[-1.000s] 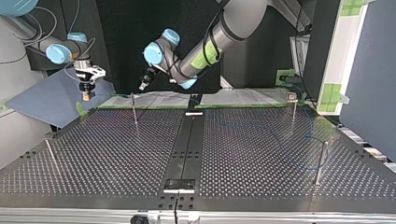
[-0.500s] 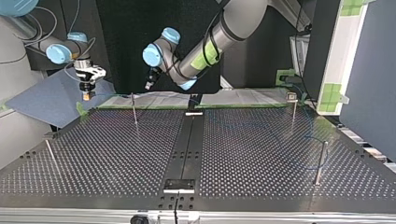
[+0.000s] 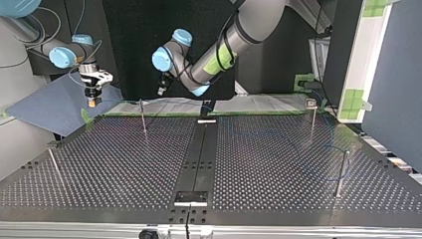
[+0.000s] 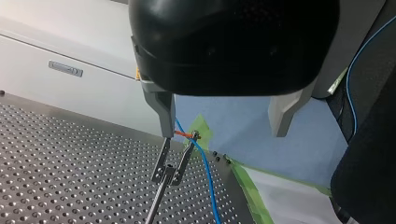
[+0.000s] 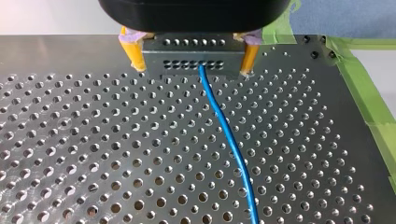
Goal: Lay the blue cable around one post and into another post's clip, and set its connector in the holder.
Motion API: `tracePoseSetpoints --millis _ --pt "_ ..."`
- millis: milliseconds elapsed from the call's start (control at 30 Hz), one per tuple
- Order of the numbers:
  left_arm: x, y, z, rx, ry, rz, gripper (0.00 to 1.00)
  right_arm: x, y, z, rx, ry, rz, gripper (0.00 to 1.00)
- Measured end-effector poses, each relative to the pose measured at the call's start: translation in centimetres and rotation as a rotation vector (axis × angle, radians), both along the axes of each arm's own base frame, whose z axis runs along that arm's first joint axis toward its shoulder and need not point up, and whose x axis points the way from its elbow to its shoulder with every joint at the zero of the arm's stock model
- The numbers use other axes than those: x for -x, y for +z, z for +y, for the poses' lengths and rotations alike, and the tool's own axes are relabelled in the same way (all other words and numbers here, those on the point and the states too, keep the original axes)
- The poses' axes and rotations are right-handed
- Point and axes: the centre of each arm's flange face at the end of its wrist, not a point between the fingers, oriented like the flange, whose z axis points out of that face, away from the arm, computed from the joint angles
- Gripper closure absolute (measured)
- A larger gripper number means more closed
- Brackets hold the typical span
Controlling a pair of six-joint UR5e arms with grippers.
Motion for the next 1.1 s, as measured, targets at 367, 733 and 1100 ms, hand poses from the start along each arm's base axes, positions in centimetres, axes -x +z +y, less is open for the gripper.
tracePoseSetpoints --millis 367,733,1100 --pt "-0.15 -0.04 0.13 0.000 0.003 0.001 0.00 0.00 -0.09 0.05 -0.003 0.000 0.000 1.00" --pt "-0.47 -0.06 0.40 0.004 0.011 0.004 0.00 0.02 -0.14 0.07 -0.004 0.000 0.000 1.00" --pt "-0.79 -0.08 0.63 0.008 0.016 0.007 0.00 0.10 -0.14 0.04 -0.004 -0.002 0.000 1.00"
